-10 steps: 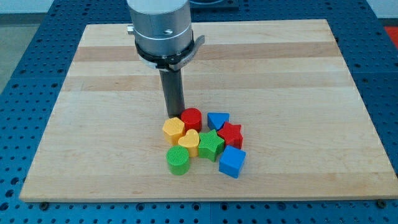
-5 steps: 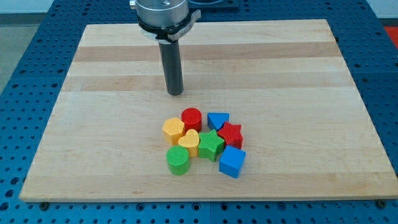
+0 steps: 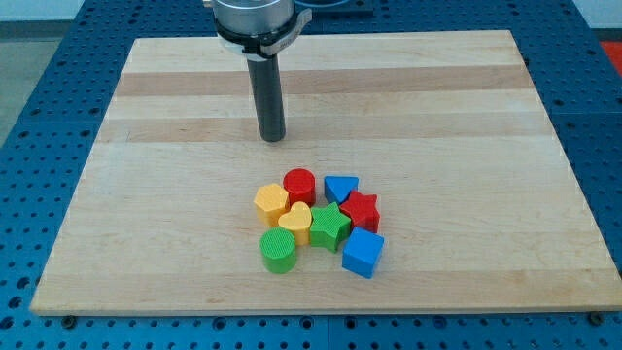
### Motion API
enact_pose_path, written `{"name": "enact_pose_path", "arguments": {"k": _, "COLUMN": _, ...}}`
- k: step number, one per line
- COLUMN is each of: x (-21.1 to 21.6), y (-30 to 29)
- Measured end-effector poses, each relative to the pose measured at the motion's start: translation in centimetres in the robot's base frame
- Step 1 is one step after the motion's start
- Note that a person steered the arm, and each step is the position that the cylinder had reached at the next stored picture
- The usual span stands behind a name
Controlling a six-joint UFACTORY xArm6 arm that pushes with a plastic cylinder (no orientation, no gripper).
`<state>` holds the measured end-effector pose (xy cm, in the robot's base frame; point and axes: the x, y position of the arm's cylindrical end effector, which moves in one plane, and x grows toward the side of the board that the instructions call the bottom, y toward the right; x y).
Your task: Move your arm towards the bottom side of the board
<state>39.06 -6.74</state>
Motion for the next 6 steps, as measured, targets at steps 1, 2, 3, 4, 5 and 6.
{"name": "enact_pose_path", "arguments": {"k": 1, "x": -2.7, "y": 2.7}}
{"name": "enact_pose_path", "arguments": {"k": 2, "x": -3.1, "y": 8.8}}
{"name": "enact_pose_path", "arguments": {"k": 3, "x": -1.7, "y": 14.9}}
{"name": "enact_pose_path", "arguments": {"k": 4, "x": 2.8, "y": 20.1}}
{"name": "enact_pose_path", "arguments": {"k": 5, "x": 6.5, "y": 23.0}}
{"name": "enact_pose_path", "arguments": {"k": 6, "x": 11.4, "y": 24.7}}
